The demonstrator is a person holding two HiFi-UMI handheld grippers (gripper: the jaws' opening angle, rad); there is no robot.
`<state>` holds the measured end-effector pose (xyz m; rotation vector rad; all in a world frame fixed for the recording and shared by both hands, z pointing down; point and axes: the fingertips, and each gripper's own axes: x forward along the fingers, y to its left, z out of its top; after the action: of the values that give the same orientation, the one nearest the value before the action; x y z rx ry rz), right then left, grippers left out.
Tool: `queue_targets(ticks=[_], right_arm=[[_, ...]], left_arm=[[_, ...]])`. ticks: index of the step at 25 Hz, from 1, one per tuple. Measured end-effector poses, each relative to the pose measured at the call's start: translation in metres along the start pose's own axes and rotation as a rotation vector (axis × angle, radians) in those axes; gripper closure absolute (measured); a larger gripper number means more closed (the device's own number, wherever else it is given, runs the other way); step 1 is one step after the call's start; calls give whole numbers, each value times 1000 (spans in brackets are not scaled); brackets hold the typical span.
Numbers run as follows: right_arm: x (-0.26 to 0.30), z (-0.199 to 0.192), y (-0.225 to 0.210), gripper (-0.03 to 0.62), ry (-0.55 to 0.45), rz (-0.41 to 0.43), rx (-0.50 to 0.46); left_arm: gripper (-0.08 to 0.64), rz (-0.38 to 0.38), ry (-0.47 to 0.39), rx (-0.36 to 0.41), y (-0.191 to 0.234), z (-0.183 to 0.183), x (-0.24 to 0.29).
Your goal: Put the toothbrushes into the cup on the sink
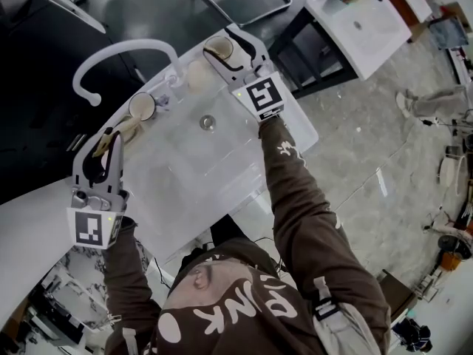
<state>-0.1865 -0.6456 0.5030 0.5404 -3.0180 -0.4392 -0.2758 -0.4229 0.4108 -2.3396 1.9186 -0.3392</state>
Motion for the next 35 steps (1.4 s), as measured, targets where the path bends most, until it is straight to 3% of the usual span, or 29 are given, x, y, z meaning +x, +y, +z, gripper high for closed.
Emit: queue_targets(ticks=[8,17,21,27,31,35], right_arm=[[-31,73,5,353,-169,-22,-10],[-59,114,12,357,-207,-25,-46],[-66,115,20,361,-199,-18,-60],[-72,118,41,362,-195,-8,-42],[-86,133,45,360,-200,-24,-40],[-105,164,58,359,-235,-37,-35]], left_arm=[[507,7,30,15,15,-43,26],[508,-1,103,-6,18,-106,51],[508,0,78,-31,17,-120,57],[487,-1,23,-25,19,-105,50],[415,-5,-20,14,17,-66,34],[391,-19,-105,55,10,-12,5]])
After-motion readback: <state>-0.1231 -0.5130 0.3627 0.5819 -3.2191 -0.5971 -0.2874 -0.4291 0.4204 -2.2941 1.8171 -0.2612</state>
